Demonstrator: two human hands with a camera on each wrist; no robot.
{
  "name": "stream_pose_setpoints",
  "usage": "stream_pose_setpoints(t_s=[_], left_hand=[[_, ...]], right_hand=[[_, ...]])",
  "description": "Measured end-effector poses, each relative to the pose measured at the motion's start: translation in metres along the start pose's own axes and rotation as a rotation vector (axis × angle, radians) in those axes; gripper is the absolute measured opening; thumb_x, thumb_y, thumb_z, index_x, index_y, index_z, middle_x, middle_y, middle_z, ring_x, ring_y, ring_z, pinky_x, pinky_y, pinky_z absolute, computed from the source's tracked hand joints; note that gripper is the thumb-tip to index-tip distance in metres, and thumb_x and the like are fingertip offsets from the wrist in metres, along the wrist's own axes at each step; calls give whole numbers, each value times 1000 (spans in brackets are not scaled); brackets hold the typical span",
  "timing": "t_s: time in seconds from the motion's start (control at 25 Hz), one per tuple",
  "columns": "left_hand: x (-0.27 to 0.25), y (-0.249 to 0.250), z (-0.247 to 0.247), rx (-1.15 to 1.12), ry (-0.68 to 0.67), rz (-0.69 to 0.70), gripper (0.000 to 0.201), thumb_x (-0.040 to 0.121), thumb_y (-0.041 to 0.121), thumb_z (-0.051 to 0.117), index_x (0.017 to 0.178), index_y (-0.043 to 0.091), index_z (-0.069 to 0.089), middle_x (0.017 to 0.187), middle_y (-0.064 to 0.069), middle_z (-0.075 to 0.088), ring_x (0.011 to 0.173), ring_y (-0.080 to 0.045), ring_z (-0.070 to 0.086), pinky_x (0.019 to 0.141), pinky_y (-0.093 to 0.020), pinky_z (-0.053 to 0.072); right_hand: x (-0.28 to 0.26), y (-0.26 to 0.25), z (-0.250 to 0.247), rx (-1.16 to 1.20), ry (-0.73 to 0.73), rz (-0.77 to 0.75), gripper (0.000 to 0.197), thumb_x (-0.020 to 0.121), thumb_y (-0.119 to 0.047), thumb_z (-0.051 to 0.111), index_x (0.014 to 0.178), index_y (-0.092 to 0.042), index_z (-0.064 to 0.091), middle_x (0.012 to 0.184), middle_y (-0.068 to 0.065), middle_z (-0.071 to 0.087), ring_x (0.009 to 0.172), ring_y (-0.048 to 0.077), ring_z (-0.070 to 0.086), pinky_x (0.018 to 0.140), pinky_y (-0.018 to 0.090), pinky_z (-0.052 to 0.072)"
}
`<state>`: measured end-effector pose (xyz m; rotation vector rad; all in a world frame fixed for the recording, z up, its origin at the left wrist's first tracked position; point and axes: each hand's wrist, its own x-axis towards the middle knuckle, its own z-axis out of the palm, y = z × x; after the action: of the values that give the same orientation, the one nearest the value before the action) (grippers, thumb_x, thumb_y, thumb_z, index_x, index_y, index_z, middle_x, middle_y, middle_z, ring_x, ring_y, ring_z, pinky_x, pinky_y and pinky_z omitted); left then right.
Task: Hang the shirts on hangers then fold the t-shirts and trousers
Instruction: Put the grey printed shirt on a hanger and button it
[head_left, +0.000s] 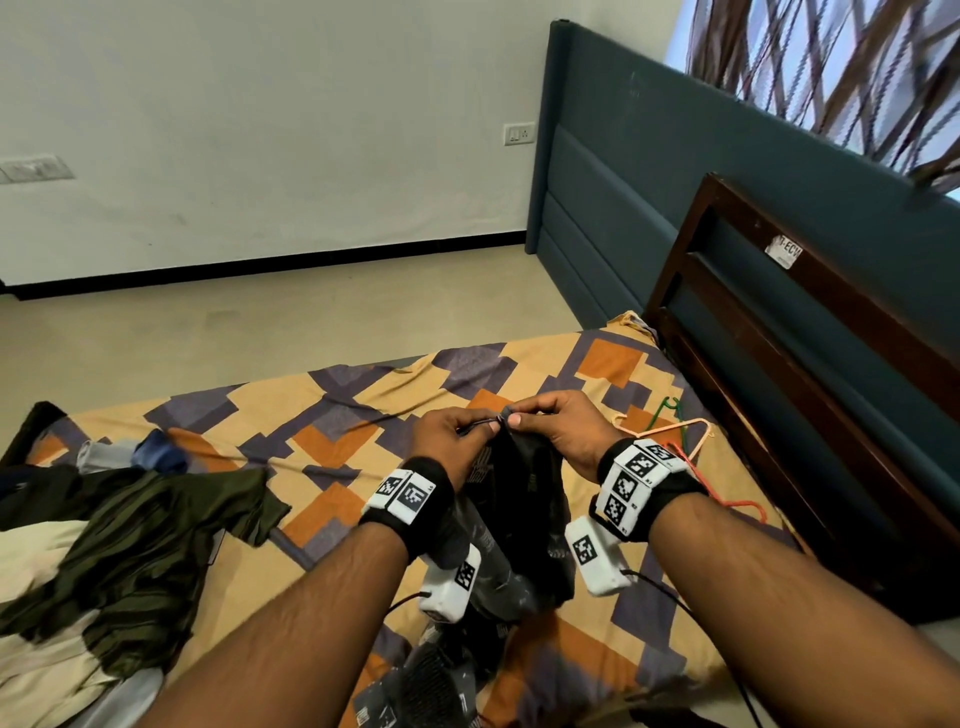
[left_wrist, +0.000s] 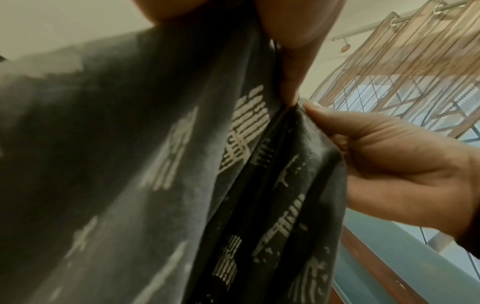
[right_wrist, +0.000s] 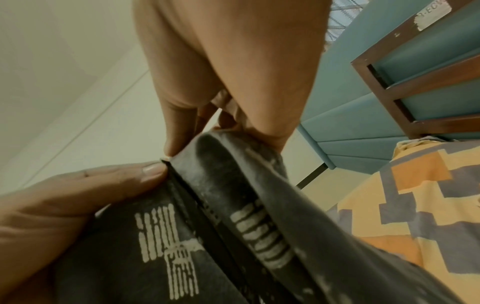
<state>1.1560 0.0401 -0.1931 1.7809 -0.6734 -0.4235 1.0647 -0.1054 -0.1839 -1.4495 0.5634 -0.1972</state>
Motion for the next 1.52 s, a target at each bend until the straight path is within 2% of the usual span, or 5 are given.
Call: stream_pose_setpoints(t_s=[0.48,0.8,1.04,1.24,1.52], left_hand=[[0,7,-1,25,-69,-75,6,78,20,78,82,16,76,73,6,70,68,-6,66,63,-17,51],[3,15,2,-41,-135,14,38,81,5,71,109,30,62,75,0,64,58,9,57,68,-16,48],[11,13,9,176,-95,62,10,83,12,70,93,10,74,84,1,69,79,-8,63,75,-15,49],[7,10,18,217,-67,75,13,82,13,73,93,8,75,82,1,70,73,-4,62,64,-2,43],[11,22,31,99,-151,-24,6,83,3,66,83,1,72,72,-6,67,59,-7,60,58,-16,48]], right_hand=[[-15,-10,0,-226,-26,-162,13,80,-3,74,92,-5,75,89,13,73,81,17,69,75,24,57],[-10,-24,-6,-1191,-104,-677,20,91,-20,62,107,-17,73,94,6,70,87,23,63,74,37,51],[-4,-22,-10,-972,-30,-441,12,92,-18,60,96,-10,68,94,3,66,90,18,59,80,37,49],[-6,-26,-26,-599,-181,-225,20,85,-9,70,77,-27,68,77,-12,67,73,-9,60,68,9,45],[2,-13,-45,-604,-171,-273,5,87,-10,67,85,-14,69,81,-5,67,77,1,61,73,18,47]])
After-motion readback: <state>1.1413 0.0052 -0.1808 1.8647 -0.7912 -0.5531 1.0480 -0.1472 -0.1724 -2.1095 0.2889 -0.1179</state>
